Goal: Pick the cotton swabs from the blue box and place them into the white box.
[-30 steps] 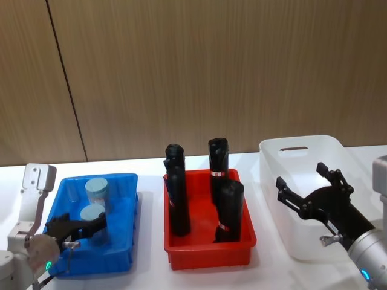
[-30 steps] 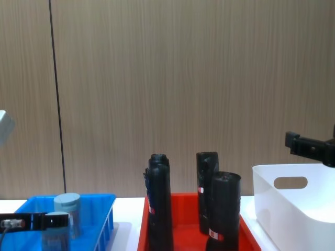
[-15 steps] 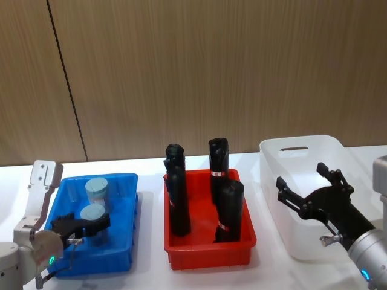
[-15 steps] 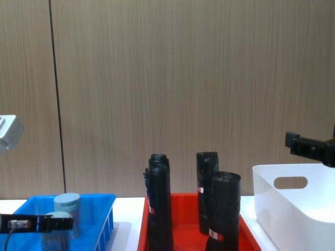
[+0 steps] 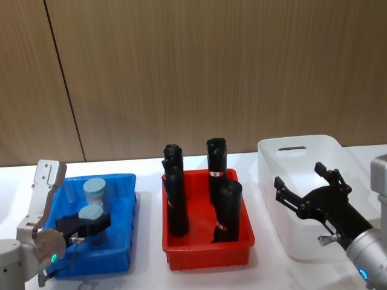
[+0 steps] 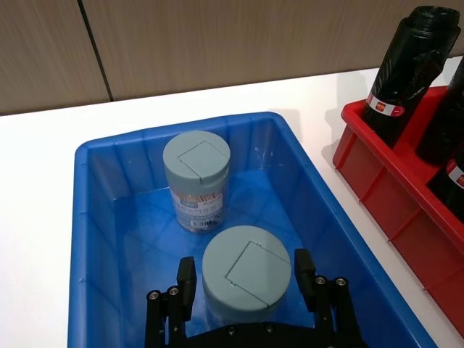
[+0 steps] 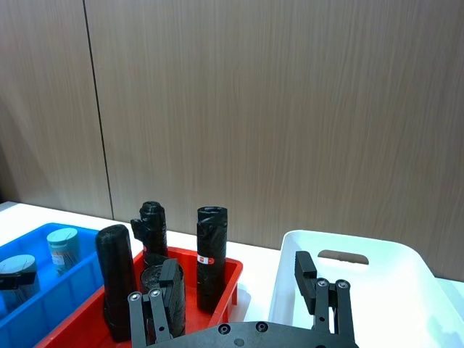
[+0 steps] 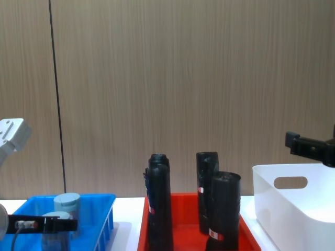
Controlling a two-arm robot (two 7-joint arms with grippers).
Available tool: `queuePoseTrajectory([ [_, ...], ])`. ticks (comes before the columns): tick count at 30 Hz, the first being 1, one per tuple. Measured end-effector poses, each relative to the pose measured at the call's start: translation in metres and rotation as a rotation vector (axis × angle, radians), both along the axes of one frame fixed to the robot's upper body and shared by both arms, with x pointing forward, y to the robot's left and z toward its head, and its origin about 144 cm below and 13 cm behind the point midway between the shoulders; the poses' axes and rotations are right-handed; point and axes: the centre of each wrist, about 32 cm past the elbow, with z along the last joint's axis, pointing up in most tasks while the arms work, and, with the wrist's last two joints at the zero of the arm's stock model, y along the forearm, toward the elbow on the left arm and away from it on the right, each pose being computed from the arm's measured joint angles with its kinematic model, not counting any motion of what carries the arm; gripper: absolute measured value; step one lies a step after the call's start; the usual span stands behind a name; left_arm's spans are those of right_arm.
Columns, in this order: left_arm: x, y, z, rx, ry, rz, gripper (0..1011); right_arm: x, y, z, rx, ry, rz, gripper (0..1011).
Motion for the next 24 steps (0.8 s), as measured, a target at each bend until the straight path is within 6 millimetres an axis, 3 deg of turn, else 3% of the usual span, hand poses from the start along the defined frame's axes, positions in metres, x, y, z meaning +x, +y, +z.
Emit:
queuePoseTrajectory([
  [4, 0.0014, -0.0003, -0.0013, -0.002, -0.006, -0.006, 746, 0.0000, 0.0000, 0.0000, 0.000, 0.000, 0.000, 1002],
  [8, 0.0017, -0.0006, -0.0017, -0.001, -0.010, -0.008, 674, 0.0000, 0.0000, 0.0000, 0.000, 0.000, 0.000, 1002],
  [24, -0.0057, -0.0029, 0.0061, 0.034, -0.106, -0.029, 672, 0.0000, 0.0000, 0.0000, 0.000, 0.000, 0.000, 1002],
])
